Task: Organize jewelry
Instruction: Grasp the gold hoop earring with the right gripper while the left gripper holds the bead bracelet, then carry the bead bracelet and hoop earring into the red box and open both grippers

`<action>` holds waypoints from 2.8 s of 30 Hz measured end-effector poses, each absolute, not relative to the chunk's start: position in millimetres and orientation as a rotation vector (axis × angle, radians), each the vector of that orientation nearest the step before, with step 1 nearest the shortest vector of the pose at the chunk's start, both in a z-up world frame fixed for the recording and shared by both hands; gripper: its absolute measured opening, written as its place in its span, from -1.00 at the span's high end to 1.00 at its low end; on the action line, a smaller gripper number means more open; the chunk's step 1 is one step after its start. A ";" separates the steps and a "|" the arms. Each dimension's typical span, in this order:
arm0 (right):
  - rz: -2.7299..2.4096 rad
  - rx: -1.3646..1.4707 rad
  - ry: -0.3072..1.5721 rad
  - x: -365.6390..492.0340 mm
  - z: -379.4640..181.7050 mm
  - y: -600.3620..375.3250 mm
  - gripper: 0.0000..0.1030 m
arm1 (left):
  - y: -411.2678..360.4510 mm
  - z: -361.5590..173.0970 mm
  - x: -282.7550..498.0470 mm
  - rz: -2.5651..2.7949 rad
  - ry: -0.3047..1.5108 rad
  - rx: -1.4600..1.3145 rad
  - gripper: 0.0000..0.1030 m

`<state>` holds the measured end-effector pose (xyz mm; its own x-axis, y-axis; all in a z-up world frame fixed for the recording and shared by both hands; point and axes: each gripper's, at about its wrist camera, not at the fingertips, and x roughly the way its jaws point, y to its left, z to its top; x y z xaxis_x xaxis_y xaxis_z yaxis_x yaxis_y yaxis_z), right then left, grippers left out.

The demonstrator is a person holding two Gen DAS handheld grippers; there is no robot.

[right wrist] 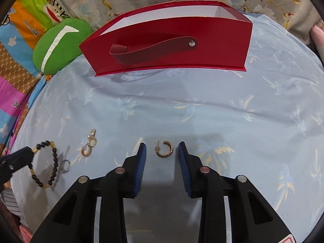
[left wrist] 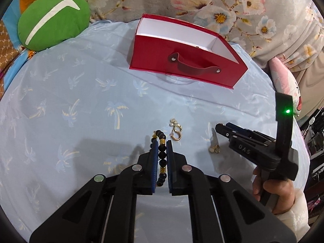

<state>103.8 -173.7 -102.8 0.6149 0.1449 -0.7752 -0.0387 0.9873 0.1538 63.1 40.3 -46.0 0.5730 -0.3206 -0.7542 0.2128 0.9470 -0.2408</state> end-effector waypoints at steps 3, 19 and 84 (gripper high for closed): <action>0.093 0.111 0.899 104.6 -103.7 -174.7 0.62 | 41.6 -43.2 65.0 -0.313 0.904 -0.137 0.86; 0.072 0.150 0.827 88.7 -78.3 -193.4 0.70 | 58.3 -18.0 65.2 -0.287 0.843 -0.170 0.86; 0.126 0.053 0.433 183.0 98.9 -218.1 0.70 | -4.2 135.6 209.7 -0.329 0.460 -0.086 0.86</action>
